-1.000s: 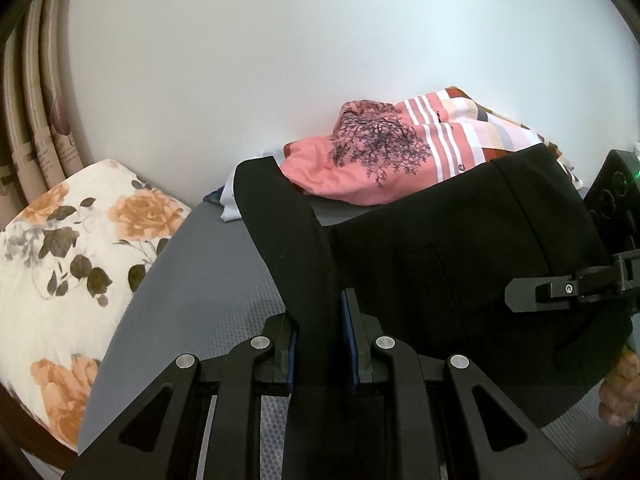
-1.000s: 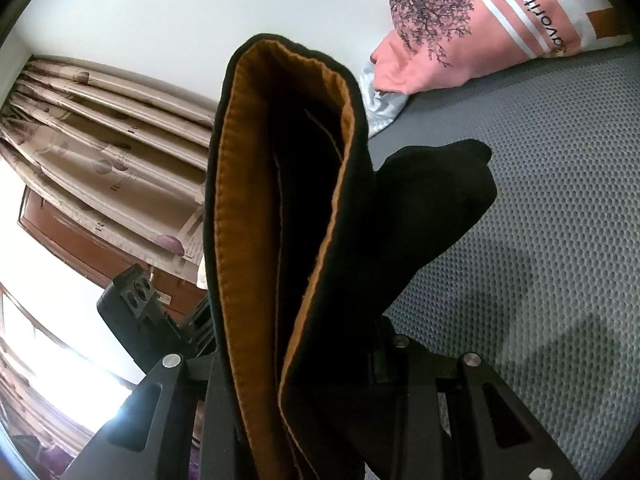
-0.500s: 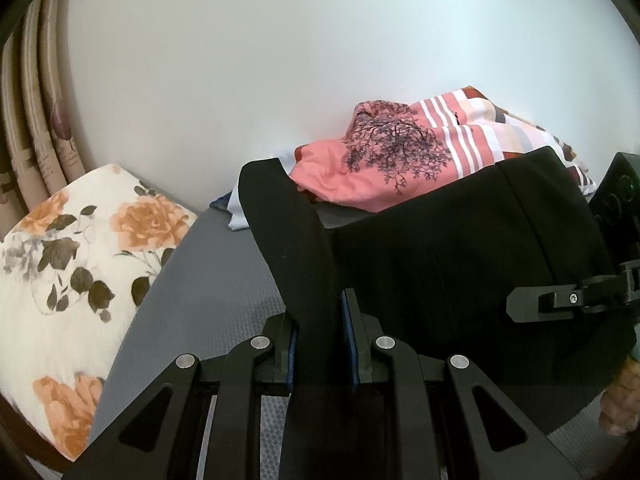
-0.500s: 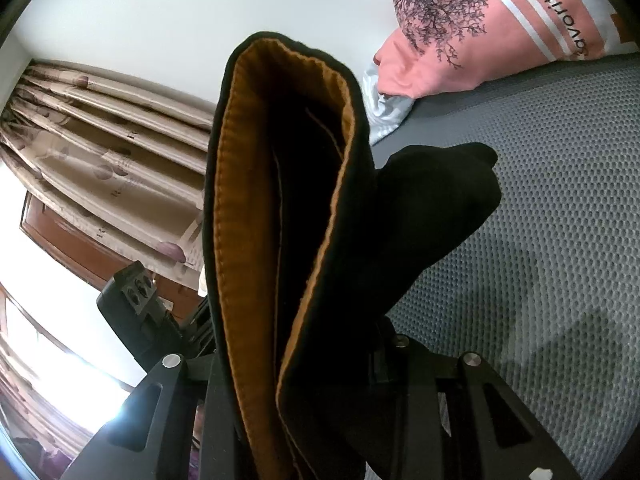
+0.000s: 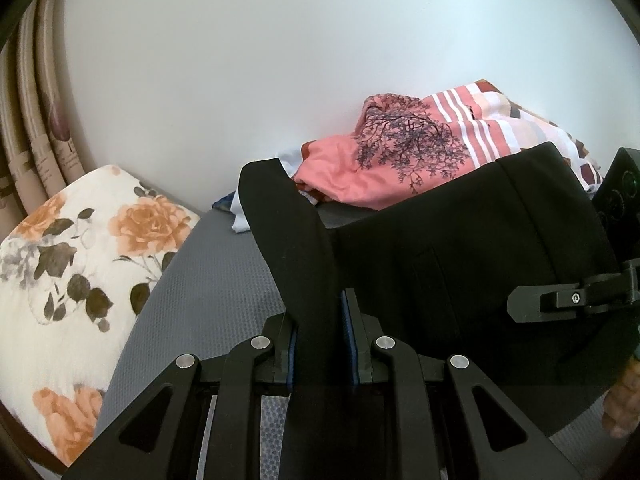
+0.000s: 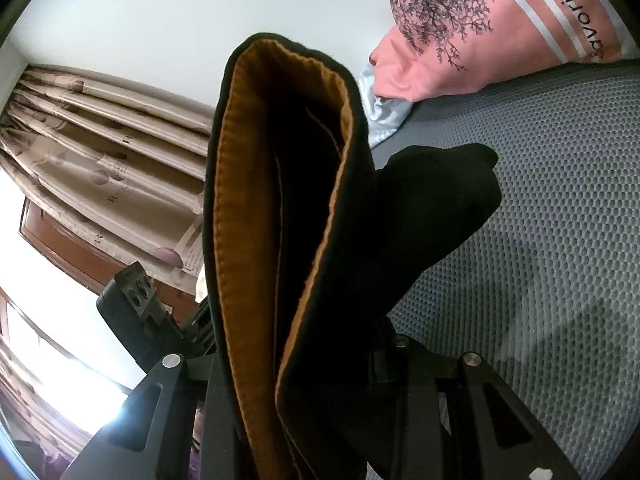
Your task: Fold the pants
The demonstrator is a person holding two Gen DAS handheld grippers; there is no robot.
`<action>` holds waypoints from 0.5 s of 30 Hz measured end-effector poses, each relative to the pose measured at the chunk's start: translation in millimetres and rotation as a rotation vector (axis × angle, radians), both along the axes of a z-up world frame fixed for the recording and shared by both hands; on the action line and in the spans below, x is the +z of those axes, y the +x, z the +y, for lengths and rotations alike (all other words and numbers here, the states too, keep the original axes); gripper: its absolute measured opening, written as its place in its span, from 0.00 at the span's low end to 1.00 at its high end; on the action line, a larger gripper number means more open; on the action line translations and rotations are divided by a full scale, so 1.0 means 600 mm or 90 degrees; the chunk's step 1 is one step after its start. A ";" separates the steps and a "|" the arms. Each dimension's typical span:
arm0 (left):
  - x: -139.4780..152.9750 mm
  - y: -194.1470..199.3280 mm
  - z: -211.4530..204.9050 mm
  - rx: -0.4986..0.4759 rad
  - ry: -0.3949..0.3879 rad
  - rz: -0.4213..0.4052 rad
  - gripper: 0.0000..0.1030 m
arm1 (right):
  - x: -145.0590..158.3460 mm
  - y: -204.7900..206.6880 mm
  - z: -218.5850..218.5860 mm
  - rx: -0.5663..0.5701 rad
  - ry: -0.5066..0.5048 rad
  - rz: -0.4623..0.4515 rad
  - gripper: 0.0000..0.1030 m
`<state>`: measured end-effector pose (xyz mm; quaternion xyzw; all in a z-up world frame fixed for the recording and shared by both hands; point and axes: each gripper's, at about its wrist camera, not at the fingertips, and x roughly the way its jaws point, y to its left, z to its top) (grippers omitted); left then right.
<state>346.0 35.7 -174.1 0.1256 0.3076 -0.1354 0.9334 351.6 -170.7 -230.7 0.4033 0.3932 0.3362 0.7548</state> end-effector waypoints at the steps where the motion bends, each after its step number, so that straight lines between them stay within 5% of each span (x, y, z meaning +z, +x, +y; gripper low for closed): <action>1: -0.002 0.002 0.000 0.001 0.001 0.000 0.18 | -0.001 0.002 0.000 0.000 0.000 0.000 0.28; 15: -0.027 0.036 -0.005 0.005 0.009 0.012 0.19 | -0.027 0.037 -0.002 0.000 0.006 0.014 0.28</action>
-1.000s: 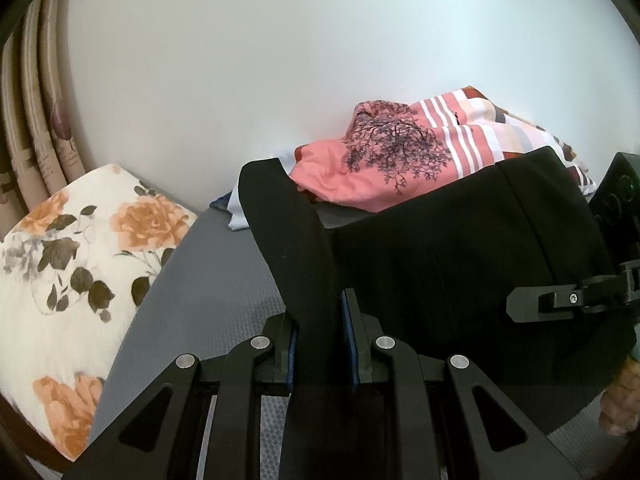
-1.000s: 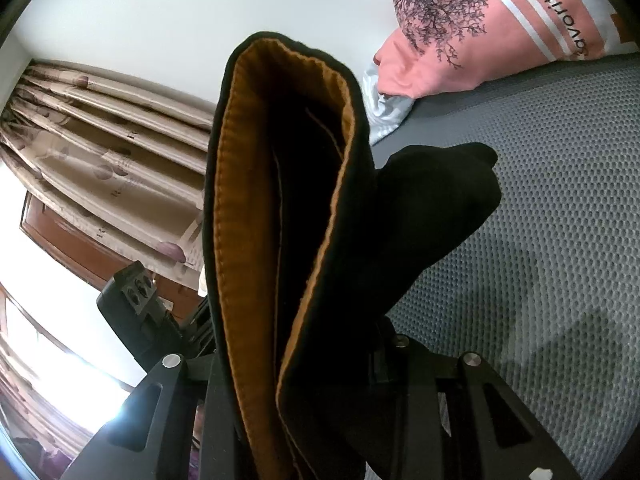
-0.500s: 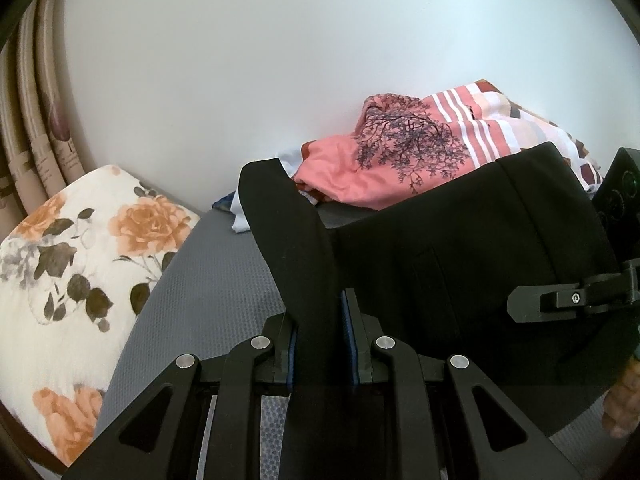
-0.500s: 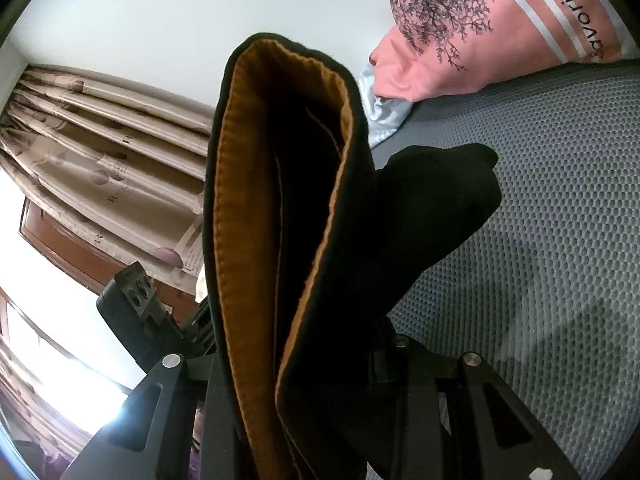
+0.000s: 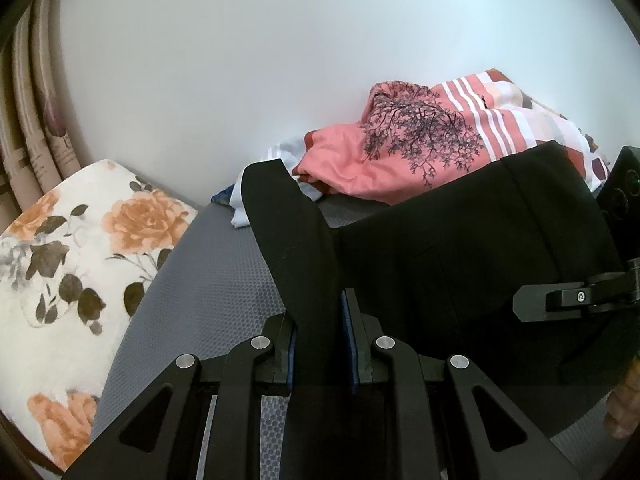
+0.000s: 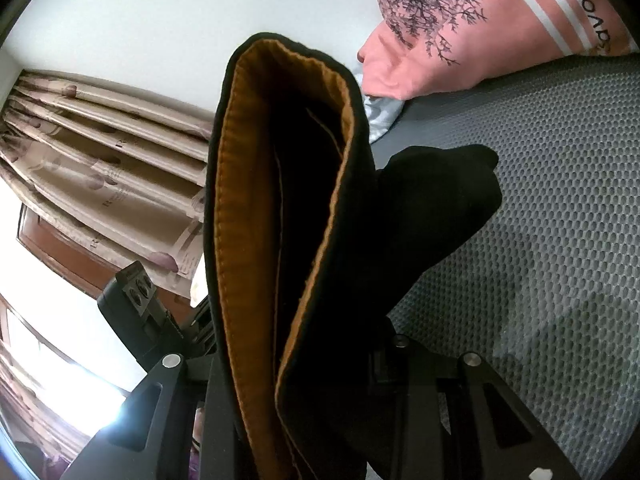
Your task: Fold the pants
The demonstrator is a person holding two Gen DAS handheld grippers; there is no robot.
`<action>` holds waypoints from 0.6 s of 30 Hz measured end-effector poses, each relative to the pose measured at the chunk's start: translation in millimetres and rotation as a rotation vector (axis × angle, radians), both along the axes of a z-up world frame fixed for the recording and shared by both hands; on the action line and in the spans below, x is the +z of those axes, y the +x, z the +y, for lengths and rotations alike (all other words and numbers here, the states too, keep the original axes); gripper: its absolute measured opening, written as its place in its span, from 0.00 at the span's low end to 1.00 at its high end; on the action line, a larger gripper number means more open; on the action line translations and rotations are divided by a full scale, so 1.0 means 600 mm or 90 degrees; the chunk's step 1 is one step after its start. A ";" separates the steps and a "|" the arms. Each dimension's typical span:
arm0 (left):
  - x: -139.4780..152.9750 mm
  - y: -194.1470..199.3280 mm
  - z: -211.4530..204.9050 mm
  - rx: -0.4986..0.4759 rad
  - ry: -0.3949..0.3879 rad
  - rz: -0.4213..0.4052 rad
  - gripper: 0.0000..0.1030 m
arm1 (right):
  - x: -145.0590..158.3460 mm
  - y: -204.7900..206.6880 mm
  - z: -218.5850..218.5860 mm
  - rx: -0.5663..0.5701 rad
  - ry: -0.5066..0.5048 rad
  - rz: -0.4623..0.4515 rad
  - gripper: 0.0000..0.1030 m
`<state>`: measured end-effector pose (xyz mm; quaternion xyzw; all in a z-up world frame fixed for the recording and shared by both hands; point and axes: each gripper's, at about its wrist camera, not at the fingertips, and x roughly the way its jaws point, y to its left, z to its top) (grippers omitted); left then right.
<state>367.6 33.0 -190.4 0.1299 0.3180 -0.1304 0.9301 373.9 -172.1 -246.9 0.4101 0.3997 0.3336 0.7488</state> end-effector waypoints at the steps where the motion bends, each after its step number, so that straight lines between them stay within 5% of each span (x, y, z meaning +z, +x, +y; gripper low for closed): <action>1: -0.003 0.003 -0.001 0.000 0.002 0.001 0.19 | -0.002 0.002 -0.001 -0.001 0.001 0.001 0.28; 18: -0.018 0.027 0.006 0.012 0.004 0.008 0.19 | -0.015 0.020 -0.014 0.003 0.007 0.002 0.28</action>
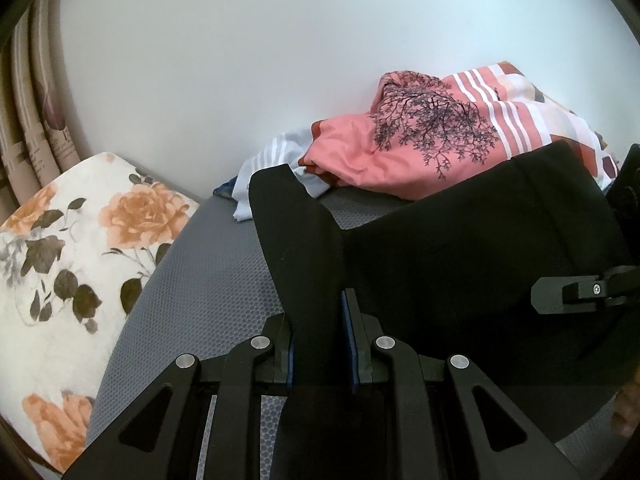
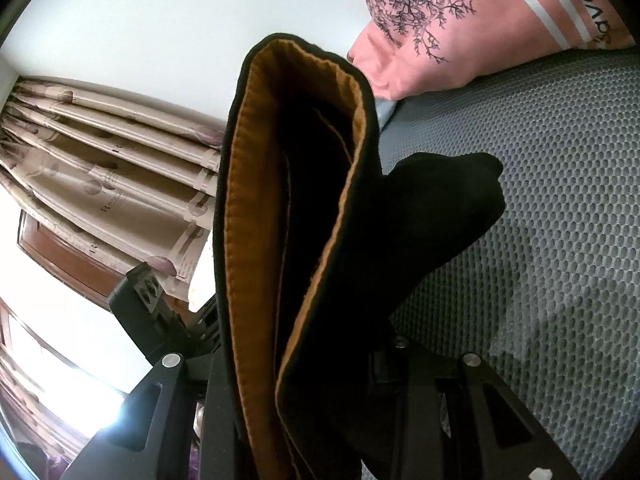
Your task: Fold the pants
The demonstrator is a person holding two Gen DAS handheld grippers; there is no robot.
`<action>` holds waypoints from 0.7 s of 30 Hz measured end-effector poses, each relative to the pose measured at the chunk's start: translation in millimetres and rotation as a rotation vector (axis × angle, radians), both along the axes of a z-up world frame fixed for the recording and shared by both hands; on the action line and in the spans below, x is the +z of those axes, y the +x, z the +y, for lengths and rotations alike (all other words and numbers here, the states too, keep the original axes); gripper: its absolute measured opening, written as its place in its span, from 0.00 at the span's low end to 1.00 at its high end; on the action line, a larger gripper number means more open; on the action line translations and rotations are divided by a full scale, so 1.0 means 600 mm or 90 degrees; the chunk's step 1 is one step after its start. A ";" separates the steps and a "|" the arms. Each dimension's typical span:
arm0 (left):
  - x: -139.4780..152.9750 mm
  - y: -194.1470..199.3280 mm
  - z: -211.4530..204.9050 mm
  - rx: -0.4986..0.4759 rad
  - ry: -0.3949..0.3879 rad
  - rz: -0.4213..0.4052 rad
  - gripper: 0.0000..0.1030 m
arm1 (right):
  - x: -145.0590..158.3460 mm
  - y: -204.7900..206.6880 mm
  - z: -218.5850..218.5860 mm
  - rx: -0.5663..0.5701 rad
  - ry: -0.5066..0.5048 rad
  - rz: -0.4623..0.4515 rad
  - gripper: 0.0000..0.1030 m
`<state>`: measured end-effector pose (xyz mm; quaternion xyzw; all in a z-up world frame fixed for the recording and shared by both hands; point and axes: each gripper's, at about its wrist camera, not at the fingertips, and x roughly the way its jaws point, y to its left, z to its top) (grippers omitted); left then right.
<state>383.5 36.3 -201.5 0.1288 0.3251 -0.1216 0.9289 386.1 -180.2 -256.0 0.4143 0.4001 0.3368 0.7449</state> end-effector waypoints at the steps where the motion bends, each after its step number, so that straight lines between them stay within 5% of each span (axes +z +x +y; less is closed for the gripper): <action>1: -0.001 0.000 0.001 0.000 -0.001 0.000 0.19 | 0.001 0.000 0.001 0.000 -0.001 -0.001 0.28; 11: -0.014 0.011 0.013 0.008 0.003 0.007 0.19 | -0.003 0.004 -0.003 0.000 -0.002 0.001 0.28; 21: -0.061 0.032 0.040 0.034 0.000 0.047 0.27 | -0.018 0.018 -0.009 0.000 -0.070 0.001 0.27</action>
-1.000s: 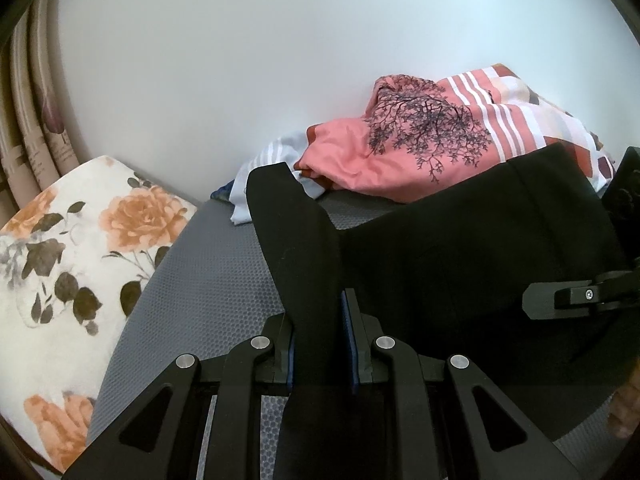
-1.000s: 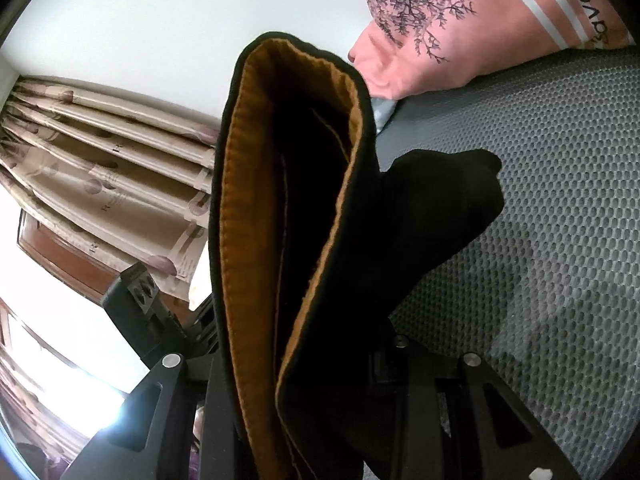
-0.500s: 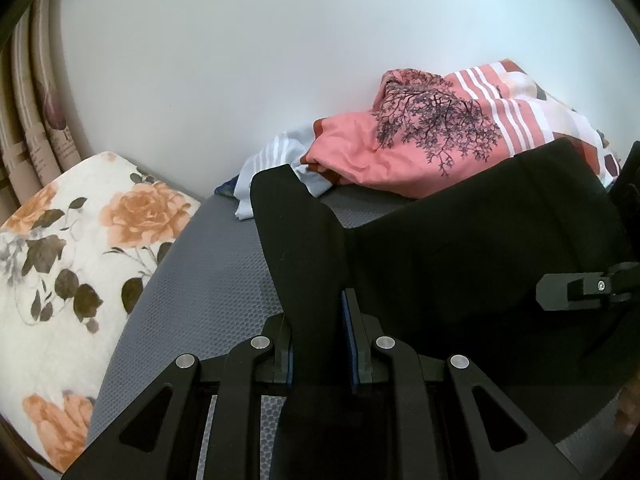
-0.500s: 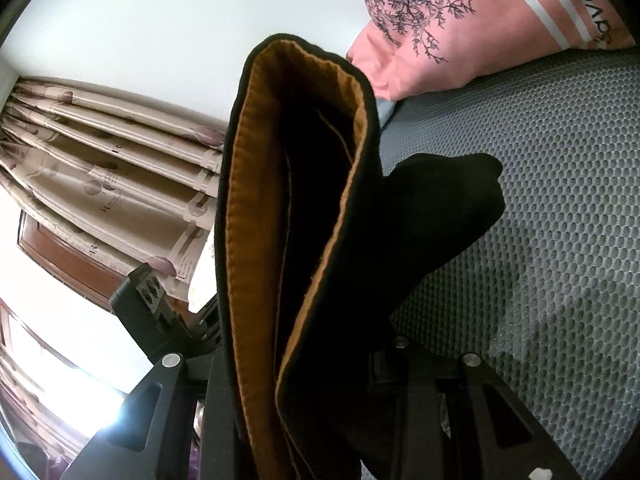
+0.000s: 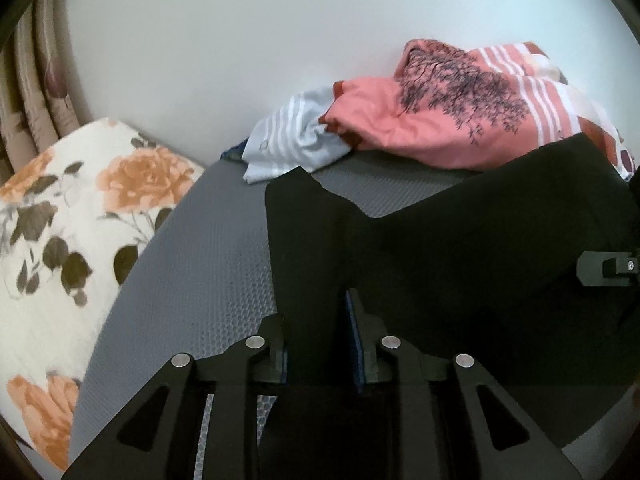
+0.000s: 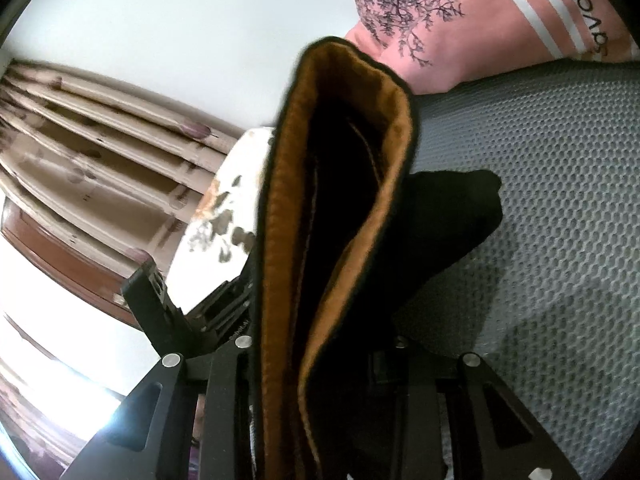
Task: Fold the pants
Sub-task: 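Lower the folded trousers onto the mat and open both grippers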
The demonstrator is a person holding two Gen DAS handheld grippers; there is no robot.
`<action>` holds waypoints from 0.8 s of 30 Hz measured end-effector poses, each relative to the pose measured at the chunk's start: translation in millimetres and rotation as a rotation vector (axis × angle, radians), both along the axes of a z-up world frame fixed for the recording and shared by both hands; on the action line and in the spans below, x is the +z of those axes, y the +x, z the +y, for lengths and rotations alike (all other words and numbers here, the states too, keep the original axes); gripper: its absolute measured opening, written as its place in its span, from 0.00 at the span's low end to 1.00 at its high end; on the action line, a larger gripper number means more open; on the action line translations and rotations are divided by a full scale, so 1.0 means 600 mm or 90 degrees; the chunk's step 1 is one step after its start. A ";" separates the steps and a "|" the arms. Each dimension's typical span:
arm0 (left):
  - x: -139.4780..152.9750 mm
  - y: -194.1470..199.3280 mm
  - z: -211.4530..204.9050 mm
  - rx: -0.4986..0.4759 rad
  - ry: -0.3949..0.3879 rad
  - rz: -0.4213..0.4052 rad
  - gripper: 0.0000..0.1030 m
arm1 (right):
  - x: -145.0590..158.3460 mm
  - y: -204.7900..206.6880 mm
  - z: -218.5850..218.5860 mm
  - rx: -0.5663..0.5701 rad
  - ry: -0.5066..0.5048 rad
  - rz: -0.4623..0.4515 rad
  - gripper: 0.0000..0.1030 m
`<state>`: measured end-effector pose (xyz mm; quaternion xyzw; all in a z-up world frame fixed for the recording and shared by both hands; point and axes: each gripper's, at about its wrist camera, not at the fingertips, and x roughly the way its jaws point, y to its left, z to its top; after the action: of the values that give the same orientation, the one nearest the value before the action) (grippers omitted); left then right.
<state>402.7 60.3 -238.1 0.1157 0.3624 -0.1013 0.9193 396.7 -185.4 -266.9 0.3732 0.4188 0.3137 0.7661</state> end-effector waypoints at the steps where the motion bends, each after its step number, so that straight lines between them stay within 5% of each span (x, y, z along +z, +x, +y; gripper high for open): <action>1: -0.003 0.000 0.003 0.006 0.001 0.000 0.32 | -0.004 0.001 -0.002 -0.002 -0.005 0.002 0.27; 6: -0.025 0.009 0.028 0.063 0.015 -0.001 0.56 | -0.029 0.004 -0.017 -0.017 -0.023 0.032 0.31; 9: -0.034 0.014 0.046 0.094 0.013 0.009 0.84 | -0.044 0.002 -0.026 -0.034 -0.029 0.053 0.37; 16: -0.027 0.011 0.084 0.127 -0.049 0.007 0.90 | -0.033 -0.021 -0.041 -0.081 -0.086 0.049 0.51; 24: -0.013 -0.015 0.076 0.131 -0.024 -0.030 0.91 | 0.039 -0.070 -0.026 -0.132 -0.248 -0.026 0.67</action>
<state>393.6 106.1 -246.0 0.0626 0.3488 -0.0102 0.9351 354.5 -200.9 -243.6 0.2529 0.4154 0.1541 0.8601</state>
